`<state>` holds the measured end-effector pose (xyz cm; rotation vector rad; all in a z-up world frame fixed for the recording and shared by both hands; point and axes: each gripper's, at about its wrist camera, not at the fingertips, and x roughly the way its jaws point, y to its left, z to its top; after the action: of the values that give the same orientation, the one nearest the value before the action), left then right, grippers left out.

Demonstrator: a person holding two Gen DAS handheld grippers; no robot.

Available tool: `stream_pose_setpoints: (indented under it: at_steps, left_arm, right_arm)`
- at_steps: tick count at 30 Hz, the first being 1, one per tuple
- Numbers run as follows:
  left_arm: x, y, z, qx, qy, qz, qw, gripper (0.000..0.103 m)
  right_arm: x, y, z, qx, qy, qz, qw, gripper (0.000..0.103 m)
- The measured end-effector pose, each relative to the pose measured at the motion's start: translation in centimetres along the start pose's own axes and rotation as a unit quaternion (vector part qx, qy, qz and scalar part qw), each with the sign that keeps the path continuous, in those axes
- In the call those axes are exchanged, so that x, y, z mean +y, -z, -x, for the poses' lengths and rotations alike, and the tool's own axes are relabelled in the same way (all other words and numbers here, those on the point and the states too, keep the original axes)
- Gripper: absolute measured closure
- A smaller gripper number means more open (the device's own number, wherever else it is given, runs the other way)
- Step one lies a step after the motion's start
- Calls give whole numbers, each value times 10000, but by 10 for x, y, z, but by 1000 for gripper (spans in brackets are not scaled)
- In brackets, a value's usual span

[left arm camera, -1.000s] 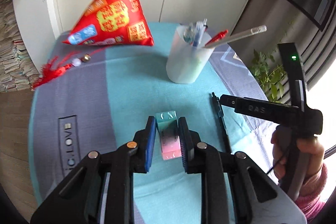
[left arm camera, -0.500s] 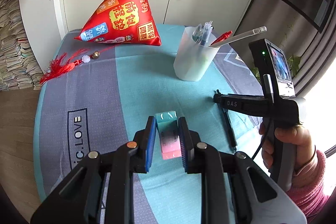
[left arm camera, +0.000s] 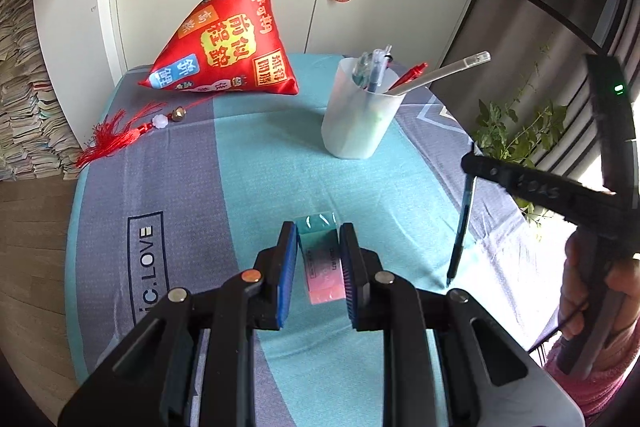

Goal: Organize stationery
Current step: 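Grasp the black pen with the right tool while the left tool lifts the eraser, then carry the black pen into the cup and open the right tool while the left tool holds the eraser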

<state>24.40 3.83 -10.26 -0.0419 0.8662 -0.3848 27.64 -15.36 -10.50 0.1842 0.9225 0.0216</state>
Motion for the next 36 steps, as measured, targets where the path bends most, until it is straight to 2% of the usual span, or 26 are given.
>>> stream_pose_setpoints:
  at_steps: [11, 21, 25, 29, 36]
  left_arm:
    - [-6, -16, 19, -278, -78, -75, 9996, 83]
    - [-13, -38, 28, -511, -141, -159, 9985, 83]
    - [-10, -47, 22, -514, -205, -144, 9984, 83]
    - [-5, -57, 10, -446, -294, -180, 9984, 83]
    - [2, -85, -10, -471, -434, -209, 9977, 83]
  right_arm:
    - [13, -22, 83, -1138, -249, 264, 9928, 86]
    - [31, -84, 120, -1881, -384, 425, 9805, 86]
    - [38, -110, 117, -2149, -477, 548, 9739, 86]
    - [45, -132, 94, -2371, -266, 909, 9669, 86]
    - [42, -146, 49, -2160, -612, 1236, 9666, 86]
